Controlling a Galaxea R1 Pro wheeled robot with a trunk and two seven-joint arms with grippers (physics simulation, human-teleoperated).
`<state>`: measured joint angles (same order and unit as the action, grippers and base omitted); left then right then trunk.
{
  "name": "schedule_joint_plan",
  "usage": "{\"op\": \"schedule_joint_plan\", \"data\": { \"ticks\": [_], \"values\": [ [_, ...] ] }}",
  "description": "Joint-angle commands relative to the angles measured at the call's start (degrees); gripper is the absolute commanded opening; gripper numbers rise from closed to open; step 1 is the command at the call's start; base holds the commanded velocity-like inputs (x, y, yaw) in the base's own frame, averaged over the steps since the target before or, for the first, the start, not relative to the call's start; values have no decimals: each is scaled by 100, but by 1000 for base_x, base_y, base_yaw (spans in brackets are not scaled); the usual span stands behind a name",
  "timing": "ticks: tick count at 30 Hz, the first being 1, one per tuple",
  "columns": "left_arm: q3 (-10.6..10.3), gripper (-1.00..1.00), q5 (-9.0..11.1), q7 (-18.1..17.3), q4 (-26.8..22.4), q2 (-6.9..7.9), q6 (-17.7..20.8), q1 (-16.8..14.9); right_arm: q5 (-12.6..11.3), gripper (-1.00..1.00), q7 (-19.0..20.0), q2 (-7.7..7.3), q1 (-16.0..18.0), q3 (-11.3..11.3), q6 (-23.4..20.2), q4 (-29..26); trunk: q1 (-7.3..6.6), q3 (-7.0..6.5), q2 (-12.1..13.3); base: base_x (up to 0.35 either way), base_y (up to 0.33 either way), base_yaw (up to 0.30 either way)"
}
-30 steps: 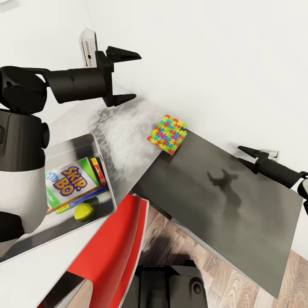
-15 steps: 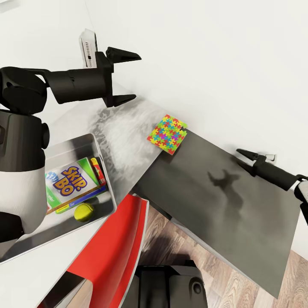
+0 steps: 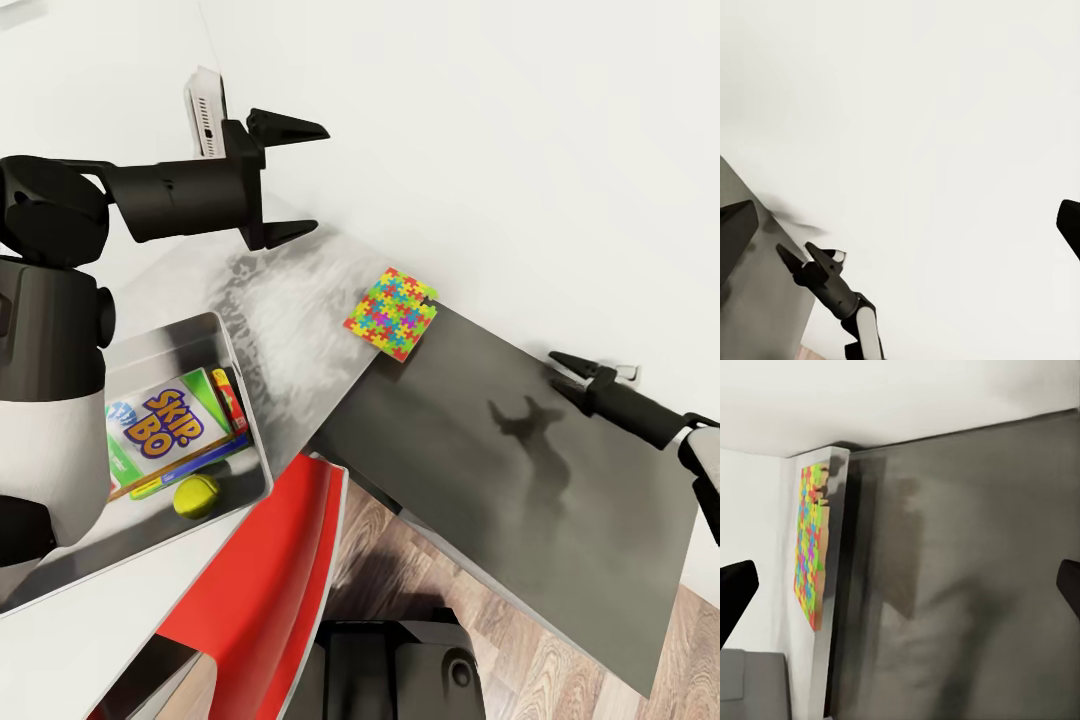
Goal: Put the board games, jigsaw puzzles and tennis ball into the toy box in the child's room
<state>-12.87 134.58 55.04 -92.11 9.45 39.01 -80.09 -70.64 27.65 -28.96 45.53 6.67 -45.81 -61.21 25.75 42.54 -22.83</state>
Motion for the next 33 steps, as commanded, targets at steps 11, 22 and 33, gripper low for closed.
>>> {"op": "schedule_joint_plan", "data": {
  "ticks": [11, 22, 33],
  "values": [
    [3, 100, 42, 42, 0, 3, 16, -6, 11, 100, 17, 133, 5, -6, 135, 273, 3, 7, -9, 0, 0, 0],
    [4, 100, 42, 41, 0, 4, 25, -7, 8, 100, 93, 157, 7, -15, 252, 373, 3, 7, -9, 0, 0, 125],
    [5, 100, 42, 41, 0, 4, 33, -7, 14, 100, 289, 162, 8, -16, 276, 394, 3, 7, -9, 0, 0, 258]
  ]
}}
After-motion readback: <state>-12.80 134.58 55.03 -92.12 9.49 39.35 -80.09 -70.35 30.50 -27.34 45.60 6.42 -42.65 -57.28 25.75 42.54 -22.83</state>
